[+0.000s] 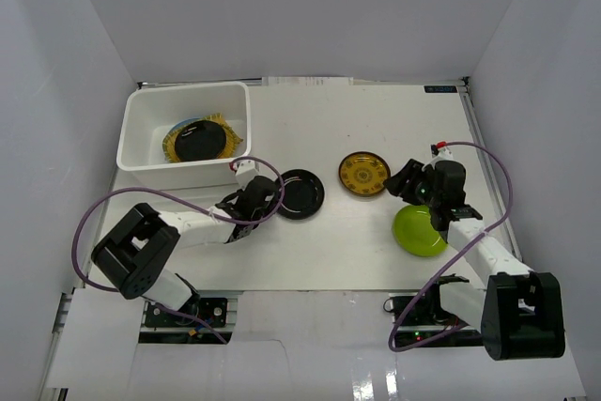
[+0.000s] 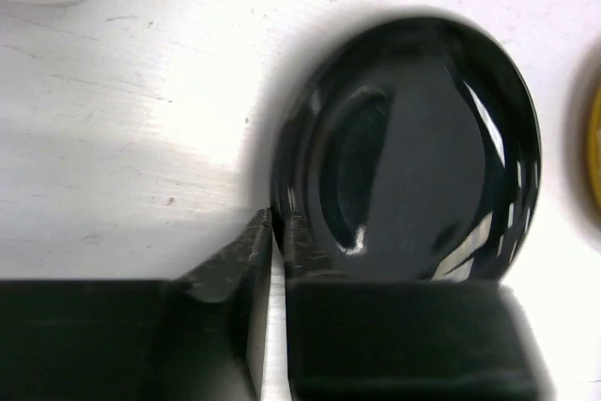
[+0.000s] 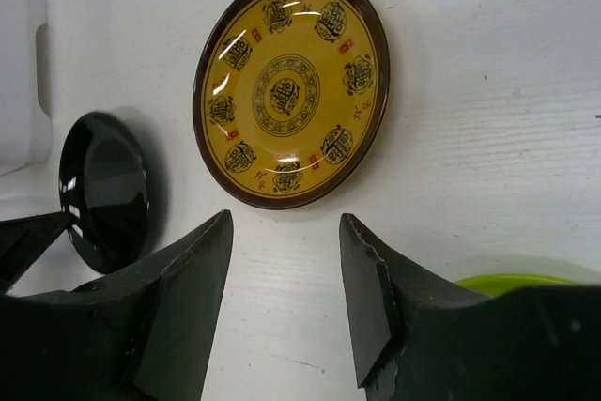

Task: Place the plates into the plastic bin on the countertop

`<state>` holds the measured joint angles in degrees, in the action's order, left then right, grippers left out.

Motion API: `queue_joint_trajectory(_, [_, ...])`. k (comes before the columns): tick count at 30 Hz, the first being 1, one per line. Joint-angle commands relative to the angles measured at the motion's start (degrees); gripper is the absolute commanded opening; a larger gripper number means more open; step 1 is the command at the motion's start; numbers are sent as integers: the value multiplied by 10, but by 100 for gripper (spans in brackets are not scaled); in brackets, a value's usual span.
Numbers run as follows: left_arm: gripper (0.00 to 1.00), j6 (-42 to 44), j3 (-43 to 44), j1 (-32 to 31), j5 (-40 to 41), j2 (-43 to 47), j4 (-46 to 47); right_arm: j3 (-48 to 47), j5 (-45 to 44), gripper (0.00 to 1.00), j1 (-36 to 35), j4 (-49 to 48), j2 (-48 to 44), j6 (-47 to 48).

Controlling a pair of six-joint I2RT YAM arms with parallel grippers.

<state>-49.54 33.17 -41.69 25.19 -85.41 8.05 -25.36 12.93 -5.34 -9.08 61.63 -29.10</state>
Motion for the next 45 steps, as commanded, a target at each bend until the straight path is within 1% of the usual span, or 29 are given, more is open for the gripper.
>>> queue_joint_trajectory(1, [4,22,-6,3,8,20,30,-2,-20,56,2,23,-5,18])
queue_joint_trajectory(2, [0,23,-6,3,7,22,29,-7,-16,57,2,20,-1,15])
queue_joint_trajectory(3, [0,23,-6,3,0,27,28,-10,1,62,2,14,10,10])
queue_joint_trajectory(6, [0,37,-7,3,-15,66,21,-27,6,66,2,-1,45,2])
queue_joint_trajectory(10, [0,58,-7,3,-49,153,12,-45,0,67,3,-28,93,-13])
queue_joint_trajectory(11, [0,60,-6,3,-54,191,3,-50,1,67,4,-41,114,-16])
queue_joint_trajectory(15, [0,65,29,8,-80,260,-44,-57,10,67,5,-61,161,-26])
queue_joint_trajectory(17, [0,69,57,13,-93,277,-63,-64,9,66,4,-73,177,-31])
queue_joint_trajectory(19, [0,82,74,32,-104,292,-68,-70,13,65,4,-86,200,-32])
queue_joint_trajectory(22, [0,96,122,92,-122,281,-94,-73,0,63,5,-95,222,-42])
queue_joint_trajectory(23, [0,96,145,139,-150,277,-102,-73,0,63,7,-104,233,-49])
queue_joint_trajectory(25, [0,91,170,189,-180,267,-112,-73,9,62,9,-115,243,-54])
queue_joint_trajectory(26, [0,91,184,234,-198,256,-123,-73,12,62,9,-125,253,-57])
queue_joint_trajectory(28, [0,90,229,279,-214,242,-136,-76,20,61,11,-128,263,-62])
queue_joint_trajectory(29, [0,89,242,327,-227,227,-145,-78,22,61,12,-129,267,-64])
queue_joint_trajectory(31, [0,85,271,374,-251,207,-159,-79,25,61,13,-135,277,-68])
queue_joint_trajectory(32, [0,81,278,414,-275,187,-171,-82,26,61,13,-135,283,-68])
queue_joint_trajectory(35, [0,93,291,470,-267,162,-185,-84,32,61,13,-139,295,-70])
queue_joint_trajectory(37, [0,95,281,488,-270,139,-183,-86,46,61,14,-142,301,-71])
queue_joint_trajectory(38, [0,95,275,500,-270,132,-177,-86,48,59,14,-144,307,-72])
queue_joint_trajectory(39, [0,97,269,505,-272,119,-177,-86,54,54,14,-146,309,-74])
queue_joint_trajectory(41, [0,98,261,514,-269,105,-182,-85,61,48,14,-153,317,-81])
queue_joint_trajectory(42, [0,104,258,514,-269,96,-182,-83,64,39,14,-160,318,-82])
queue_joint_trajectory(44, [0,110,251,515,-267,90,-183,-81,64,31,14,-163,318,-83])
queue_joint_trajectory(45, [0,114,248,515,-265,89,-183,-79,63,23,14,-166,317,-84])
